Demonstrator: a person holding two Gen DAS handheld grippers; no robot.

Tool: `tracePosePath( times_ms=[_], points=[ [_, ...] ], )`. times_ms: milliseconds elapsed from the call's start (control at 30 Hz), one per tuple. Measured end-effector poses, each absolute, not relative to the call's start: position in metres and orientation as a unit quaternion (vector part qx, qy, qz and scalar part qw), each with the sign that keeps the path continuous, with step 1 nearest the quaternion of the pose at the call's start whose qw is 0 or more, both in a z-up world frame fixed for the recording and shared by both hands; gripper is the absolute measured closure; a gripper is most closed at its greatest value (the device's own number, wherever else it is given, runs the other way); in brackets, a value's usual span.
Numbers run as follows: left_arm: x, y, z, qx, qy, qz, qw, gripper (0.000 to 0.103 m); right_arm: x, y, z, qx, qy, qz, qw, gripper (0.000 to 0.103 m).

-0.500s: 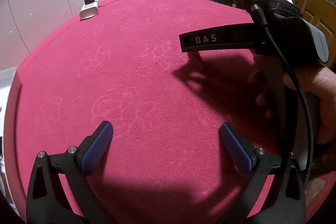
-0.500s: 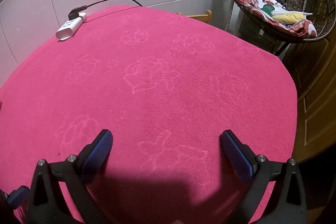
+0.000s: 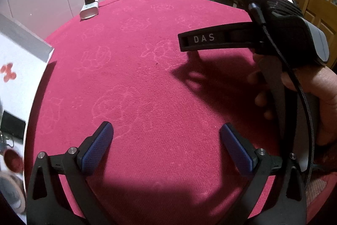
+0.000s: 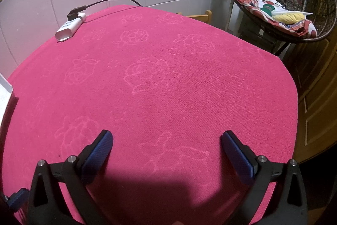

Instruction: Organize rigid objects

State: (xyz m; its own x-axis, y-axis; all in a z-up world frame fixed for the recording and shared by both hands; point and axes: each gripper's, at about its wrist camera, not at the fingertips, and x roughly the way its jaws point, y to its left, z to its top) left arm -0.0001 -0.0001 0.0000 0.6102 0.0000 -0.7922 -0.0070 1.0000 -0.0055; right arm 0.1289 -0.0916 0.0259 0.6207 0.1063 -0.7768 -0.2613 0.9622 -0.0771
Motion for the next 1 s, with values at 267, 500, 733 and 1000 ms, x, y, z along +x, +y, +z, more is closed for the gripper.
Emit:
tracePosePath(
  times_ms=[267, 500, 733, 1000],
  points=[
    [-0.0007, -0.0003, 0.0001, -0.004, 0.441, 0.002, 0.897, 0.000, 0.1301, -0.0947, 0.0245, -0.091, 0.421, 0.104, 0.896, 0.000],
    [-0.0006, -0.0008, -0.0016, -0.003, 0.441, 0.002, 0.897, 0.000, 0.1294, -0.0937, 0.0250, -0.091, 0.424, 0.103, 0.895, 0.000],
    [-0.0020, -0.0006, -0.0006, -0.003, 0.441, 0.002, 0.898, 0.000, 0.1301, -0.0931, 0.0257, -0.090, 0.421, 0.101, 0.897, 0.000],
    [-0.0010, -0.0022, 0.0008, -0.002, 0.439, 0.003, 0.898, 0.000, 0.1302, -0.0931, 0.0260, -0.090, 0.425, 0.102, 0.895, 0.000]
  ],
)
